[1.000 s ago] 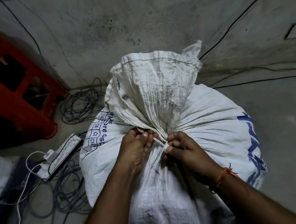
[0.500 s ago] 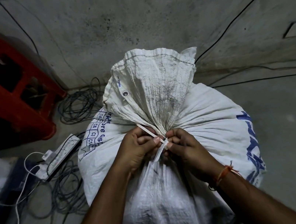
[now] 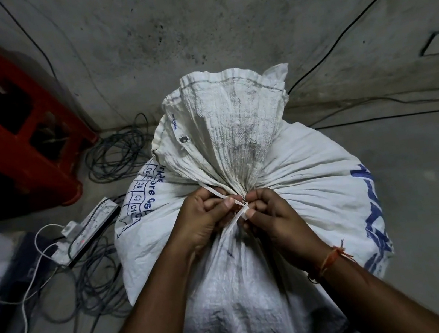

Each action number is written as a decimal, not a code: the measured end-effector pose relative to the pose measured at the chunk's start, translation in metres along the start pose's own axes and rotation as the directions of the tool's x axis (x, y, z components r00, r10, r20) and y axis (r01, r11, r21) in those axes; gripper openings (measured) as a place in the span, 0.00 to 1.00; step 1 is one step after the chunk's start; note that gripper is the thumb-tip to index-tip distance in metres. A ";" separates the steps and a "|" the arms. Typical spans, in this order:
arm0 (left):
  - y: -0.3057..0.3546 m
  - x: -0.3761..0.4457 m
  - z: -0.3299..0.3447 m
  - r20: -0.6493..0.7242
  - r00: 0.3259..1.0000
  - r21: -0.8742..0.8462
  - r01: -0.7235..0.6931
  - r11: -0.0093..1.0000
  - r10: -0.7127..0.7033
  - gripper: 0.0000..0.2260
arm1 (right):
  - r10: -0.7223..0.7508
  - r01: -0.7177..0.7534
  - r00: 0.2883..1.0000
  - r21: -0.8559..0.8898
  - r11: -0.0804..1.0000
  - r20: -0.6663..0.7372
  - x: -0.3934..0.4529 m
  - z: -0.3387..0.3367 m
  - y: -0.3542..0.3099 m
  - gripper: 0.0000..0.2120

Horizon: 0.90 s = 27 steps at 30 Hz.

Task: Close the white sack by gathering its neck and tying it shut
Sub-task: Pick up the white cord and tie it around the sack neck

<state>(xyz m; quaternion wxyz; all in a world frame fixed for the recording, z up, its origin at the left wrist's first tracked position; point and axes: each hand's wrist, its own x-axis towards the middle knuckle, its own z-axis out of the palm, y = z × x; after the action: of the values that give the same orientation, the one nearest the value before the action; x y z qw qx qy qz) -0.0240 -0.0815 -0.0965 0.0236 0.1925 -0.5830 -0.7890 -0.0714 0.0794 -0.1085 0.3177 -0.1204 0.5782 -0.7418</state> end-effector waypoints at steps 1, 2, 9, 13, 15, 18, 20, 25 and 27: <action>-0.001 0.000 0.000 0.006 1.000 0.002 0.006 1.000 -0.006 0.07 | -0.002 0.002 1.000 -0.009 1.000 -0.007 0.000 0.001 -0.001 0.09; -0.002 0.001 0.000 0.006 1.000 -0.001 0.011 1.000 -0.011 0.09 | -0.006 0.006 1.000 -0.020 1.000 -0.014 0.000 0.002 -0.002 0.09; -0.003 0.001 0.004 0.012 1.000 -0.029 -0.002 1.000 0.002 0.08 | -0.064 0.062 0.998 -0.080 0.995 -0.025 -0.002 0.005 -0.004 0.06; -0.007 0.002 0.005 -0.009 0.997 -0.103 0.075 0.992 -0.076 0.07 | -0.164 0.147 0.986 -0.287 0.947 -0.036 -0.003 0.006 0.001 0.06; -0.006 0.000 0.003 -0.008 0.992 -0.118 0.121 0.986 -0.123 0.04 | -0.195 0.167 0.980 -0.382 0.909 -0.034 -0.005 0.008 0.003 0.07; -0.006 -0.002 0.002 0.000 0.983 -0.169 0.182 0.969 -0.184 0.08 | -0.211 0.172 0.976 -0.431 0.886 -0.045 -0.006 0.008 0.003 0.09; -0.004 -0.004 0.003 0.017 0.974 -0.207 0.223 0.953 -0.224 0.06 | -0.223 0.180 0.974 -0.456 0.872 -0.042 -0.006 0.008 0.000 0.08; -0.001 -0.004 -0.002 0.028 0.965 -0.116 0.262 0.958 -0.260 0.05 | -0.332 0.250 0.943 -0.713 0.655 0.025 -0.008 0.009 -0.006 0.07; 0.000 -0.006 -0.001 0.045 0.960 -0.138 0.280 0.950 -0.276 0.08 | -0.330 0.245 0.943 -0.743 0.622 0.034 -0.008 0.010 -0.009 0.07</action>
<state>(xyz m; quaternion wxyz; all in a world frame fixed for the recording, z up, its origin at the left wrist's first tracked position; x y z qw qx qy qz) -0.0183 -0.0805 -0.0950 -0.0813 0.2606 -0.4923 -0.8265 -0.0626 0.0772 -0.0959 0.0881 -0.2900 0.8171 -0.4904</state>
